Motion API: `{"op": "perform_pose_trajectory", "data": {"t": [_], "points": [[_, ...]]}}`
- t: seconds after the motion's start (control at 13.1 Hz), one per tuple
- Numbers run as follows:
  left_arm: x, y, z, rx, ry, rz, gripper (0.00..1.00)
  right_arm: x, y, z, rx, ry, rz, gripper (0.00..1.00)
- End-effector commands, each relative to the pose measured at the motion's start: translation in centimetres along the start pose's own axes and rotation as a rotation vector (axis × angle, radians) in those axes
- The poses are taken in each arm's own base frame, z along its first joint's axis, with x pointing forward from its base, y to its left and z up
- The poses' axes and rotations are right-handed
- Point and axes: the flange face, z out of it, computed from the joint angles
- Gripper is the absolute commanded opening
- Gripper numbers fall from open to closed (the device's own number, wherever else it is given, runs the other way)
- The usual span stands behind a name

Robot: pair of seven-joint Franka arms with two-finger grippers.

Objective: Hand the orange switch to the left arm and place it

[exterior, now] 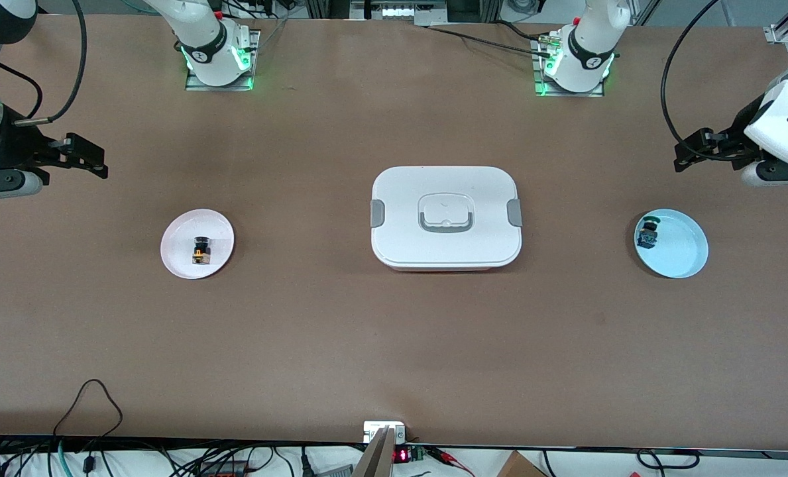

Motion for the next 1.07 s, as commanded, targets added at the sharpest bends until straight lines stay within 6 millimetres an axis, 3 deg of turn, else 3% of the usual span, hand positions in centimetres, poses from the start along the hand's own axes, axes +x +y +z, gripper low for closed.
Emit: {"op": "perform_pose_trajectory", "data": {"t": [0.0,0.15,0.54,1.0], "points": [[0.3,-0.2,-0.6,0.005,-0.001,0.0,1.0,-0.1,-2.3,-1.1,-0.069,0.014,-0.032,1.0],[0.3,-0.2,-0.6,0.005,-0.001,0.0,1.0,0.0,-3.7,-1.1,-0.08,0.015,-0.044,1.0],[0.3,-0.2,-0.6,0.005,-0.001,0.0,1.0,0.0,-2.4,-0.9,-0.064,0.011,-0.02,1.0],[0.3,-0.2,-0.6,0.005,-0.001,0.0,1.0,0.0,2.4,-0.1,-0.022,0.002,0.059,1.0]]}}
